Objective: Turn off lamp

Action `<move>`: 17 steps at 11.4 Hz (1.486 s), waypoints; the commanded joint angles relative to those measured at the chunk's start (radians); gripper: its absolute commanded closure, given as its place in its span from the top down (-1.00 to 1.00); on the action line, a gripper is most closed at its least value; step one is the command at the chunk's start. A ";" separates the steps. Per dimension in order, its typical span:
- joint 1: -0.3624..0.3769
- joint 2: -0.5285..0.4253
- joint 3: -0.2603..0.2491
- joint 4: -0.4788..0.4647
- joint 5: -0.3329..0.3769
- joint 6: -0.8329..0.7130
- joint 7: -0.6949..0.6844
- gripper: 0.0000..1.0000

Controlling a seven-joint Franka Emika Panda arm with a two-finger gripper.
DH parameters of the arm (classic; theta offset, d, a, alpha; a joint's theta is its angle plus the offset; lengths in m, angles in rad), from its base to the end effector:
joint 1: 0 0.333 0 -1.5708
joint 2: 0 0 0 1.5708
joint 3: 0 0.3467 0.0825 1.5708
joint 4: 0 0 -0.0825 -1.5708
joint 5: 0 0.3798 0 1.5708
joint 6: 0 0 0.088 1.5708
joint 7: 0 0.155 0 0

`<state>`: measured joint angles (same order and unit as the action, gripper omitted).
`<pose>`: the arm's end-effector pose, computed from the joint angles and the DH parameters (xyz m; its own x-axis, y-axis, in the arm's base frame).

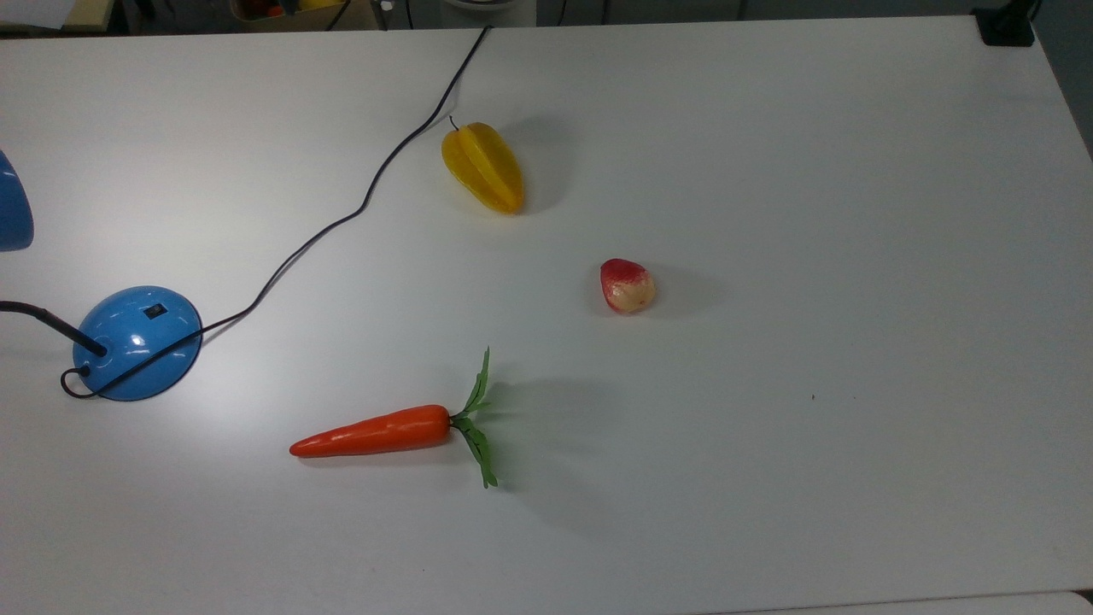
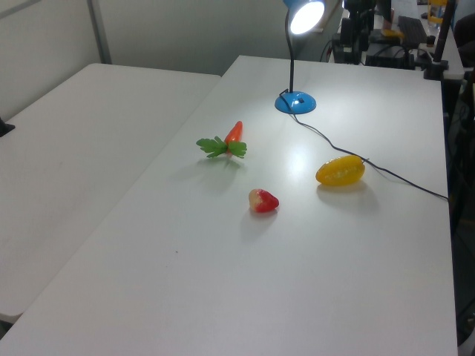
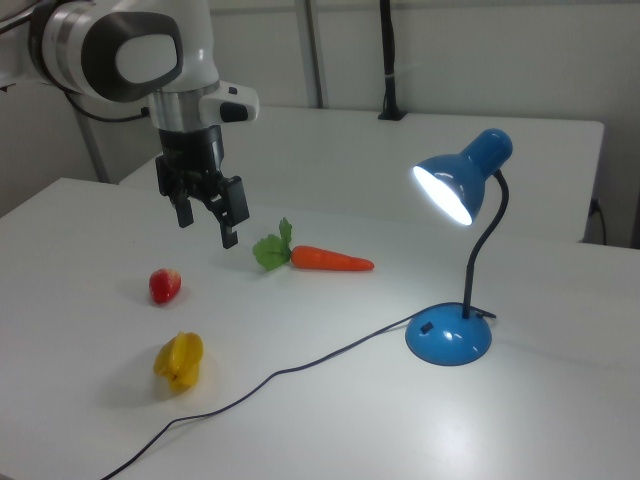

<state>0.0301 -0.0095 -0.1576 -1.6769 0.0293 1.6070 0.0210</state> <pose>0.5398 -0.0651 0.5659 0.9870 -0.1487 -0.0611 -0.1507 -0.9882 -0.0294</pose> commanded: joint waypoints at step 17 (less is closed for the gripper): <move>-0.145 0.261 -0.046 -0.116 0.026 0.784 0.106 -0.77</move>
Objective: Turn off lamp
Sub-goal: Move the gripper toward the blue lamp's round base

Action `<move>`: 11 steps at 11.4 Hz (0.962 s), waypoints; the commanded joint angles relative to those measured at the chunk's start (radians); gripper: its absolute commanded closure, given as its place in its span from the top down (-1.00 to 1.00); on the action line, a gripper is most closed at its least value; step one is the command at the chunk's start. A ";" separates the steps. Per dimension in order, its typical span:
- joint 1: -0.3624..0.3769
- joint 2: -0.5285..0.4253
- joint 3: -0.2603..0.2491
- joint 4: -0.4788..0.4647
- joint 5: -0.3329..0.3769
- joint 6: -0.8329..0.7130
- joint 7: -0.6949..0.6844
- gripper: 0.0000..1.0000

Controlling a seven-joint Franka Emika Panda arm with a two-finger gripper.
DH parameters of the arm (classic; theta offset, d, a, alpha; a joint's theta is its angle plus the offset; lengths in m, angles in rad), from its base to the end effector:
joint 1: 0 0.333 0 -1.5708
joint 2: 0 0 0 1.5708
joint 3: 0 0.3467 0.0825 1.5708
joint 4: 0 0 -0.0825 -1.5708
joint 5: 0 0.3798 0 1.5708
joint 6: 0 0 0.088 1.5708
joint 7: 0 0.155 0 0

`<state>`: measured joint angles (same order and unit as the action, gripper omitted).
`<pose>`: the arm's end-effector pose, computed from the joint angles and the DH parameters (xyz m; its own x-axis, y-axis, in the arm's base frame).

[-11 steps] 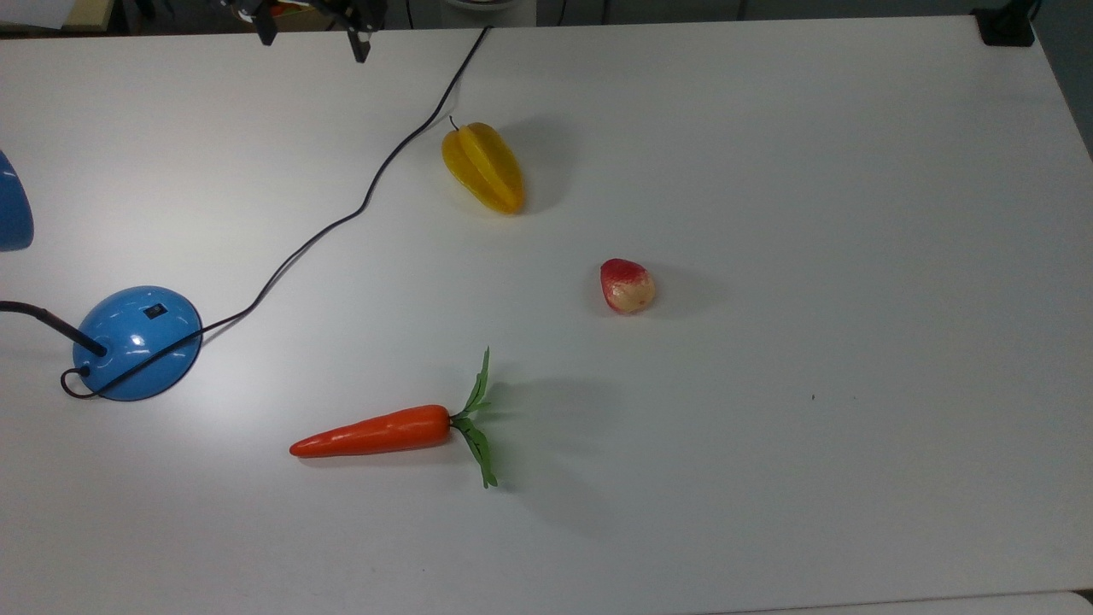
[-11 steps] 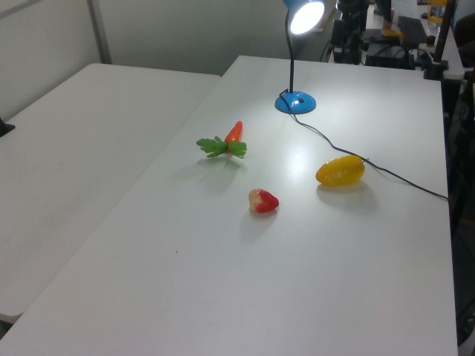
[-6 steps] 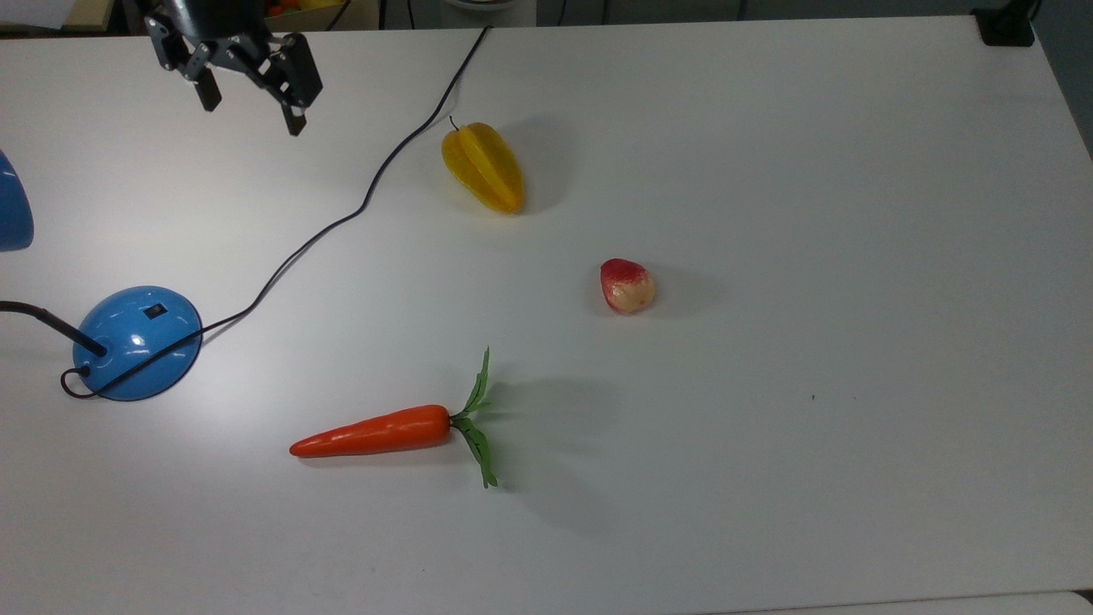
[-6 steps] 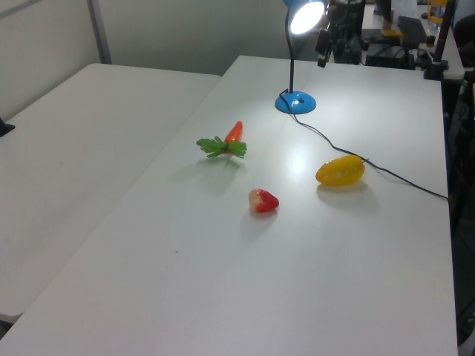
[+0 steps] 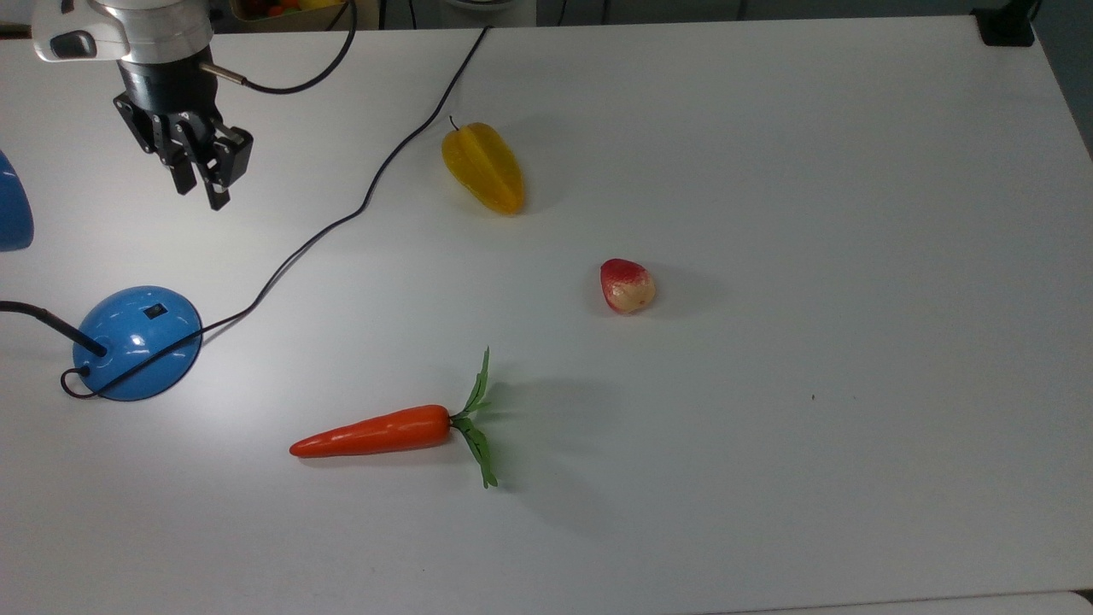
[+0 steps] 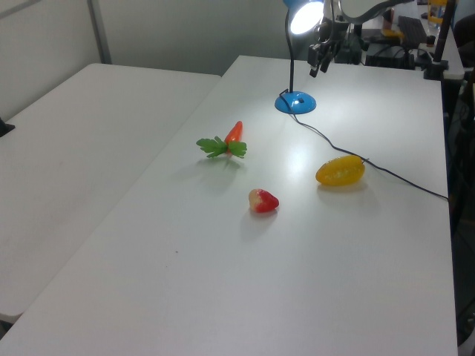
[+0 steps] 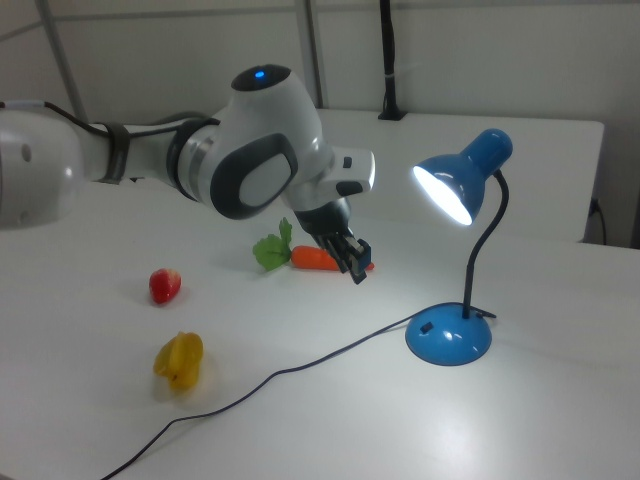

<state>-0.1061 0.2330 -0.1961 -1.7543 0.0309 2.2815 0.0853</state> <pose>0.6425 -0.1891 0.4530 0.8825 -0.3664 0.2948 -0.3810 -0.9245 -0.0085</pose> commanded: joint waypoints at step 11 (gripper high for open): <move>-0.067 0.198 -0.005 -0.027 0.119 0.478 0.085 -1.00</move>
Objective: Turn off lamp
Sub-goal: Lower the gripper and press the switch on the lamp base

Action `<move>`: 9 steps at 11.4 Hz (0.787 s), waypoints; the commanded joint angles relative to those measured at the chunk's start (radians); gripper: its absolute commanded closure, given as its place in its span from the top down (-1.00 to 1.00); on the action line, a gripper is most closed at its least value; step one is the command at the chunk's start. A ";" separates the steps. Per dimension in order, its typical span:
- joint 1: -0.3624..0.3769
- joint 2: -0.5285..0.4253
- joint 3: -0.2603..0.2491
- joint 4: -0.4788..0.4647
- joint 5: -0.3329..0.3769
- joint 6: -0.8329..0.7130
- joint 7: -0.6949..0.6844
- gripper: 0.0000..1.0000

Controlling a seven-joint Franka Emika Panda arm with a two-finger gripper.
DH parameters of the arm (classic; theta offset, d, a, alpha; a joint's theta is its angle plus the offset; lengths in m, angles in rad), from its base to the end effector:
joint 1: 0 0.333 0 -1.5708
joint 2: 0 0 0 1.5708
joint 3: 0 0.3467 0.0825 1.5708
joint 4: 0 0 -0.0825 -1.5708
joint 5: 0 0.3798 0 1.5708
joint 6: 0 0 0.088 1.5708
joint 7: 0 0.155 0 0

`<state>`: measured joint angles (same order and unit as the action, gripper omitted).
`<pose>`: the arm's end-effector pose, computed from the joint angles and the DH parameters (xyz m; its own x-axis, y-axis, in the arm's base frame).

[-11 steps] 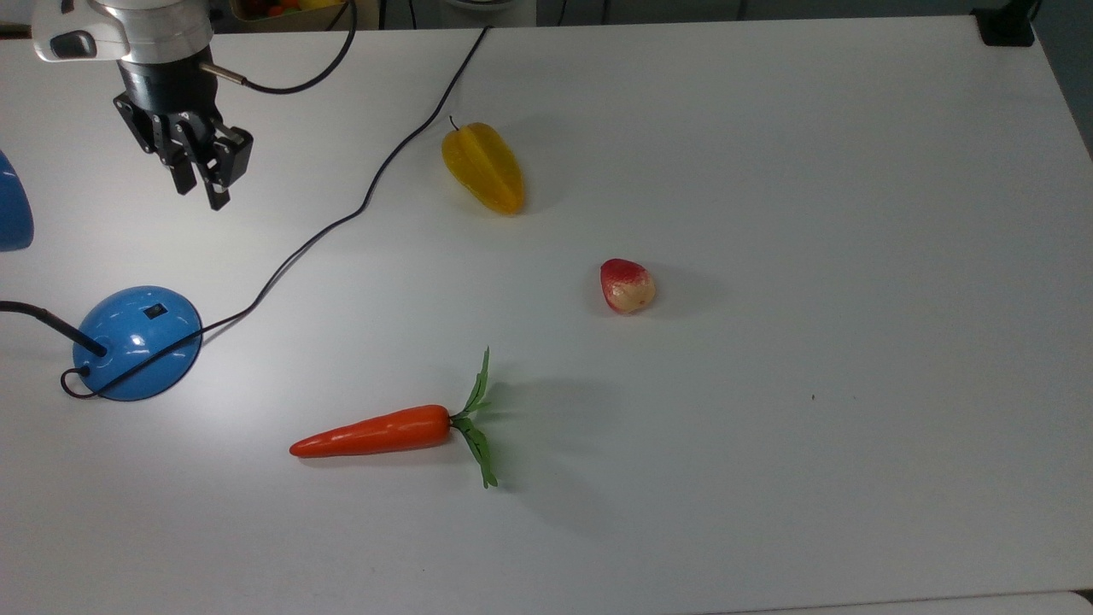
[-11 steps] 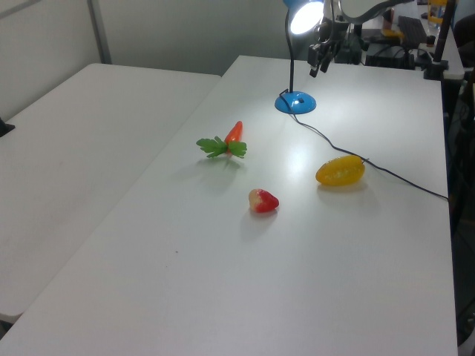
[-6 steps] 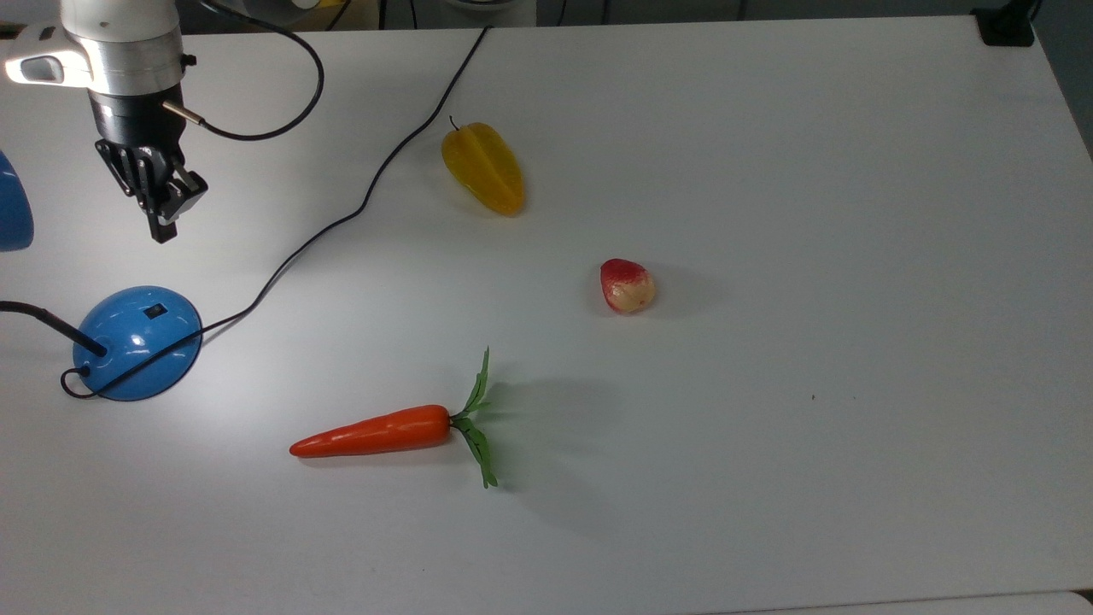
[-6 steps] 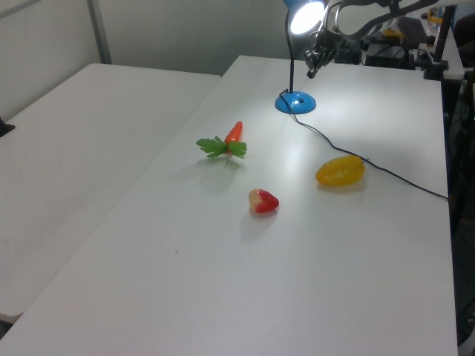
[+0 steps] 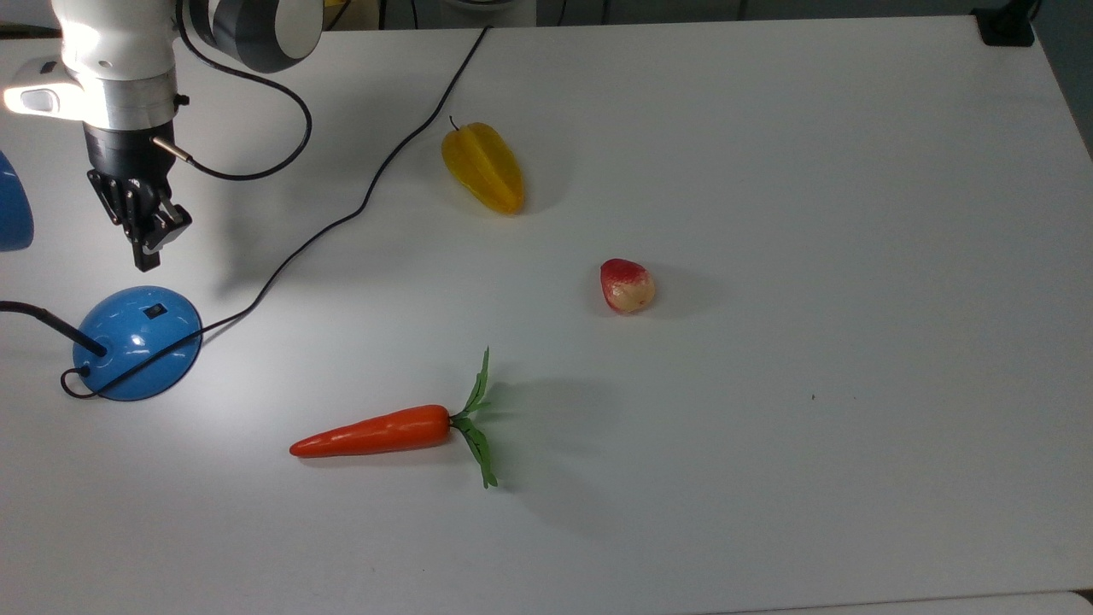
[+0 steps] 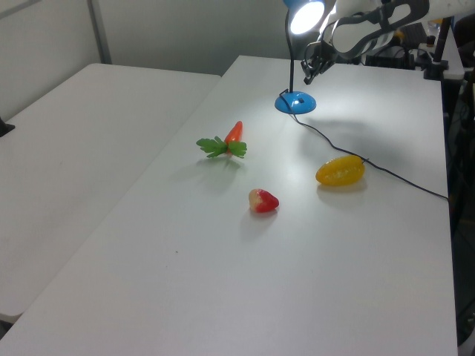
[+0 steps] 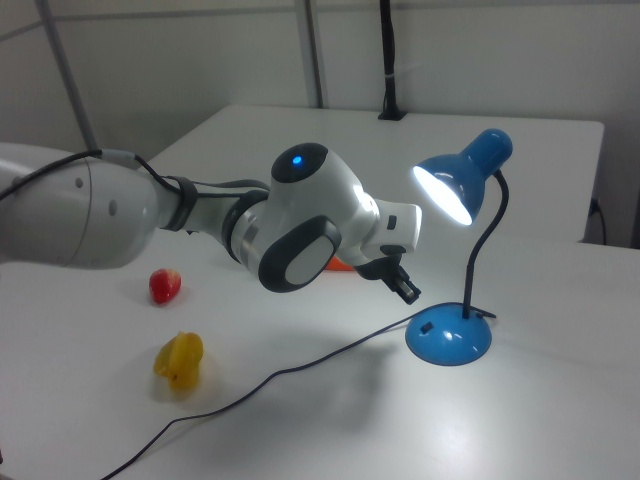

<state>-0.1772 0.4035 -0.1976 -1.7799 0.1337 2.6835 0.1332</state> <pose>0.6761 -0.2516 0.3797 0.7222 -0.4997 0.4782 -0.5220 -0.8474 -0.0973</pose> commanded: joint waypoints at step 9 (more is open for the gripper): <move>-0.002 0.116 0.003 0.011 0.009 0.174 0.098 -1.00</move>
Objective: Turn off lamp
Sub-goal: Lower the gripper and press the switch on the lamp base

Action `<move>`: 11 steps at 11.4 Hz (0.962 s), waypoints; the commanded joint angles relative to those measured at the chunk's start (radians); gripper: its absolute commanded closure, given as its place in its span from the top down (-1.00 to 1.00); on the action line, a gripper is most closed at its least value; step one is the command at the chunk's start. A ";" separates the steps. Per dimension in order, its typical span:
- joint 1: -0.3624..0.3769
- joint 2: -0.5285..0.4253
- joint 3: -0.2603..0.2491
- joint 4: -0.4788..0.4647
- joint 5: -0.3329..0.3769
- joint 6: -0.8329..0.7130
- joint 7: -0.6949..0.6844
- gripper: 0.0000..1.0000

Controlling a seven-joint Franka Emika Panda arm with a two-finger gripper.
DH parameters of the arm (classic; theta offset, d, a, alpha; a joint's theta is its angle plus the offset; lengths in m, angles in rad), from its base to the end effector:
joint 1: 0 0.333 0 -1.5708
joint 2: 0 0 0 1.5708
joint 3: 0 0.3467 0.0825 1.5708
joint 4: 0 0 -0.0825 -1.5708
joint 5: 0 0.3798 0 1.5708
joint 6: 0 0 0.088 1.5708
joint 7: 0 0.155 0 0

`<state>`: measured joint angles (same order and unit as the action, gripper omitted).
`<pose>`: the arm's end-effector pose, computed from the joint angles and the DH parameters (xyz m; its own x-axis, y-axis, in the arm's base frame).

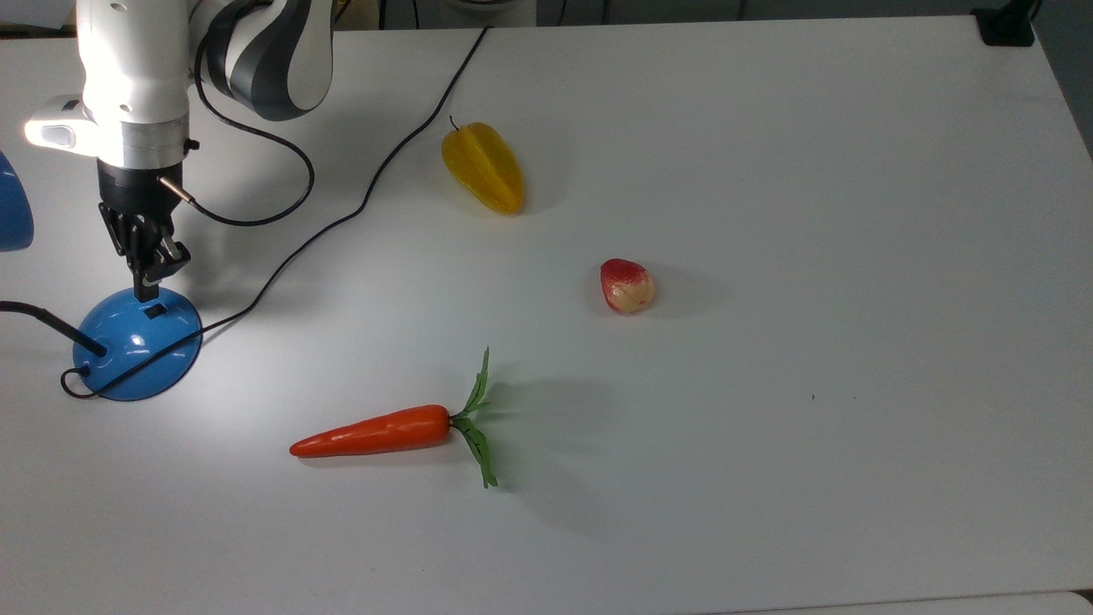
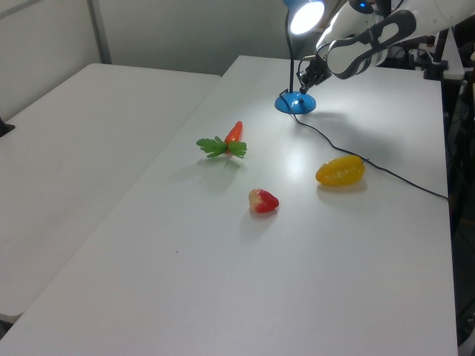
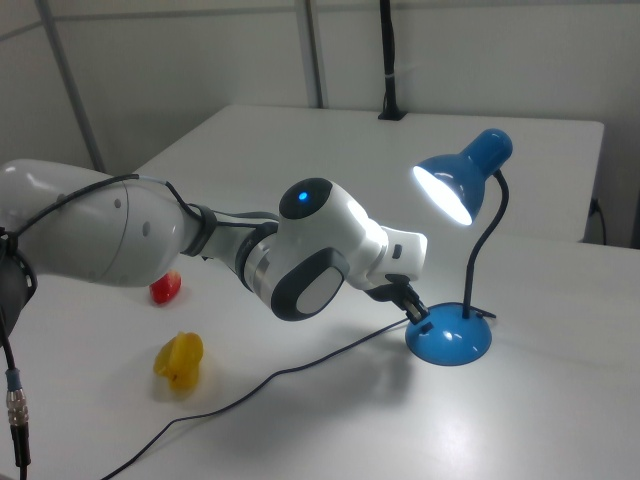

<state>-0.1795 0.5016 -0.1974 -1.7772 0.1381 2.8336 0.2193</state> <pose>0.6902 -0.2597 0.3339 0.6488 -0.5542 0.5215 -0.5827 -0.8025 -0.1280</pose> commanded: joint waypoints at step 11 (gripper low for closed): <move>0.000 0.081 0.003 0.035 -0.011 0.023 0.005 -1.00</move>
<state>-0.1793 0.5462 -0.1970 -1.7649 0.1367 2.8374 0.2193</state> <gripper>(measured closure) 0.991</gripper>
